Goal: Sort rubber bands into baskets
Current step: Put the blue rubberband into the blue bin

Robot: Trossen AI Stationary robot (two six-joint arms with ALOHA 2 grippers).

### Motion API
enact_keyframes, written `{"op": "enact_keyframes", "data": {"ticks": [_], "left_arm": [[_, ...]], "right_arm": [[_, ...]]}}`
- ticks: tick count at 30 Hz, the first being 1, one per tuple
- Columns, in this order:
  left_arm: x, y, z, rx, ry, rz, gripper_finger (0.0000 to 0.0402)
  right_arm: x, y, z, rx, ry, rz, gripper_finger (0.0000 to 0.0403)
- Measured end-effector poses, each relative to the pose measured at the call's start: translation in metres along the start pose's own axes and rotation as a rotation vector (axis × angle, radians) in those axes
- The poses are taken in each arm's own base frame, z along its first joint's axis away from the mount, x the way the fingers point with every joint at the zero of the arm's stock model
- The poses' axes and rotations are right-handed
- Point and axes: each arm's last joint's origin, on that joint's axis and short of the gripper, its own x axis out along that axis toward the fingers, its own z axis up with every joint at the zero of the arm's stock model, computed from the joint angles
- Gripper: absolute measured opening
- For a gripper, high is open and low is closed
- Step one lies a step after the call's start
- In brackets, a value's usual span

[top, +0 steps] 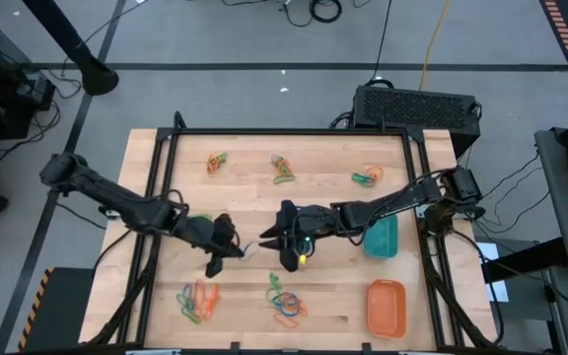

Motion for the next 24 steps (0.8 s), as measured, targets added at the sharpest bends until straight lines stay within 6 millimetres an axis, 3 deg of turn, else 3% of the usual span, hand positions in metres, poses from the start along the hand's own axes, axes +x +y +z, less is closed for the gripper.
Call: {"op": "enact_keyframes", "data": {"ticks": [13, 24], "left_arm": [[0.017, 0.01, 0.015, 0.096, -0.062, -0.113, 0.0], [0.017, 0.008, 0.017, 0.115, -0.082, -0.145, 0.0]], "right_arm": [[0.011, -0.01, -0.012, 0.099, 0.067, 0.032, 0.0222], [0.02, -0.012, -0.023, 0.178, 0.113, 0.076, 0.0242]]}}
